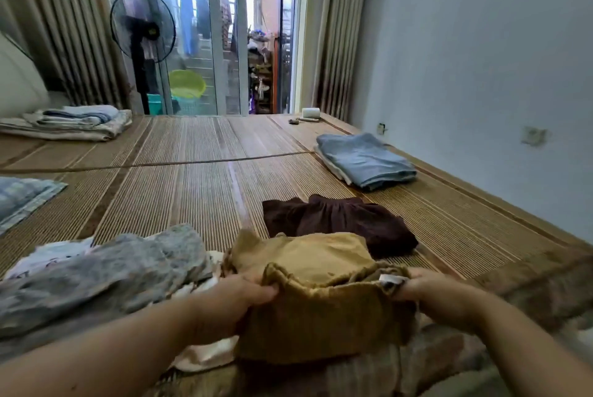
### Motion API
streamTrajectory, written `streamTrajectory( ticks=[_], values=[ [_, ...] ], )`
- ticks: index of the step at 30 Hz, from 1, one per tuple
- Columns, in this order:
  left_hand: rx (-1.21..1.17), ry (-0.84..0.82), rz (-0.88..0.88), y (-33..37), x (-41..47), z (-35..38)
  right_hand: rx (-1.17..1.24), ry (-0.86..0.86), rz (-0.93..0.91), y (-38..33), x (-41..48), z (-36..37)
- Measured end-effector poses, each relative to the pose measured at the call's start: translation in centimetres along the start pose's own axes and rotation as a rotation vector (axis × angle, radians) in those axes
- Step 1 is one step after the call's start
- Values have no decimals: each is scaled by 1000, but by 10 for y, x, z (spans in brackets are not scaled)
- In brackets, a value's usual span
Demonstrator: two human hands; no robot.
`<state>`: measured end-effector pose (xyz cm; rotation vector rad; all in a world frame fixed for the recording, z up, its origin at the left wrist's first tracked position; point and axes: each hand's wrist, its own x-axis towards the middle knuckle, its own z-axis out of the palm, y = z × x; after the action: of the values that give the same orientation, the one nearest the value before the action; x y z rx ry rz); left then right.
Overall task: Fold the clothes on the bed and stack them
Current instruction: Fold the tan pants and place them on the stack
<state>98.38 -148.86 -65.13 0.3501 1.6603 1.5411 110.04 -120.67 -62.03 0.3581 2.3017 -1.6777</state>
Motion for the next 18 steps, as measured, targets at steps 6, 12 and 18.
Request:
streamTrajectory(
  ticks=[6, 12, 18],
  values=[
    [-148, -92, -204, -53, -2, 8, -172, -121, 218, 39, 13, 11],
    [-136, 96, -77, 0, 35, -11, -131, 214, -85, 18, 52, -11],
    [211, 484, 21, 47, 114, -34, -242, 636, -154, 6, 140, -23]
  ],
)
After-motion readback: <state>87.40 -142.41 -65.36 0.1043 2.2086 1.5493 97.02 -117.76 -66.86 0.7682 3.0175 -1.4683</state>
